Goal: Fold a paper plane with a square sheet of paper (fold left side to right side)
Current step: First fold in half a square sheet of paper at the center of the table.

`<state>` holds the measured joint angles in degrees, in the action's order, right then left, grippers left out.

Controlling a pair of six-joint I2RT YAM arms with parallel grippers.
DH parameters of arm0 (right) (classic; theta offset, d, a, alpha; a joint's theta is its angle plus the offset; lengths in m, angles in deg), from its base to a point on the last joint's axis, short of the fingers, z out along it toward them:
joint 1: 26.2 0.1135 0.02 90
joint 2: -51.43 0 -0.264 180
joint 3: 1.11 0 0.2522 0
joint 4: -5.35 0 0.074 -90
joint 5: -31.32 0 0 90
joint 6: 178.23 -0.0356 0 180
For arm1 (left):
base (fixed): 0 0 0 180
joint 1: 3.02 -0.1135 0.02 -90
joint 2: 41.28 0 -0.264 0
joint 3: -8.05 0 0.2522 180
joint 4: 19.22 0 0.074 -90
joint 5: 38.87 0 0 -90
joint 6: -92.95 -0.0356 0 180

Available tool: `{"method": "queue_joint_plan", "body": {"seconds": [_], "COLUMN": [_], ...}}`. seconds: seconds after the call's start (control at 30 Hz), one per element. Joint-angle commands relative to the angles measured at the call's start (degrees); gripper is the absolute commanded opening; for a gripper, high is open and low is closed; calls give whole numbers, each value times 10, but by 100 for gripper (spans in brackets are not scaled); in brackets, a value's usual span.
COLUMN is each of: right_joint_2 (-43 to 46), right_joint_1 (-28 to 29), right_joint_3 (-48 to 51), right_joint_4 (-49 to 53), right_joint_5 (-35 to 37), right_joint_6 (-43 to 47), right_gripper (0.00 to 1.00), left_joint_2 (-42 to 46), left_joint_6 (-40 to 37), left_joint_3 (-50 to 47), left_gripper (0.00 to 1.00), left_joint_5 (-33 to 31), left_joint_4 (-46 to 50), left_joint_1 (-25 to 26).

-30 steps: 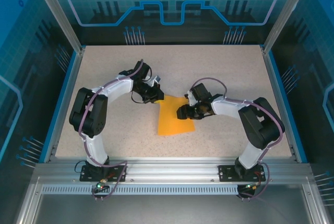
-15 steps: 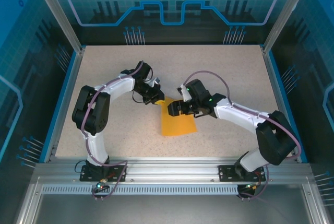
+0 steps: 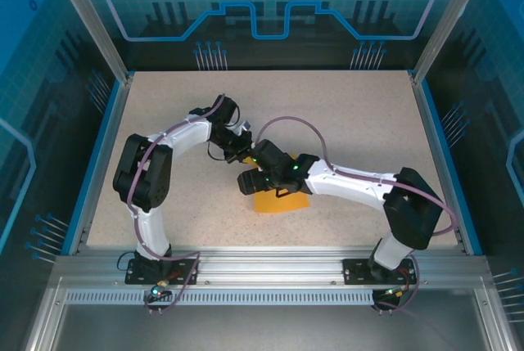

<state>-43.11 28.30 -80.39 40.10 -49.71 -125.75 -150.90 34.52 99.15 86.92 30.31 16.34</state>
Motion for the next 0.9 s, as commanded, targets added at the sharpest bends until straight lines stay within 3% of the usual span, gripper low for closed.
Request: {"method": "queue_joint_plan", "body": {"seconds": [0.0, 0.23, 0.63, 0.87], "right_joint_2": [-29, -73, -80, -77], "right_joint_1": [15, 24, 28, 29], "right_joint_3": [-32, -72, -94, -97], "right_joint_4": [44, 76, 108, 111], "right_joint_5": [45, 63, 70, 61], "right_joint_6": [-9, -9, 1, 8], "right_gripper": [80, 71, 27, 13], "left_joint_2": [-5, -5, -7, -8], "left_joint_6": [13, 13, 8, 4], "left_joint_3": [11, 12, 15, 18], "left_gripper": [8, 8, 9, 10], "left_joint_5": [11, 12, 10, 9], "left_joint_4": [19, 18, 24, 27], "left_joint_1": [2, 3, 3, 3]}}
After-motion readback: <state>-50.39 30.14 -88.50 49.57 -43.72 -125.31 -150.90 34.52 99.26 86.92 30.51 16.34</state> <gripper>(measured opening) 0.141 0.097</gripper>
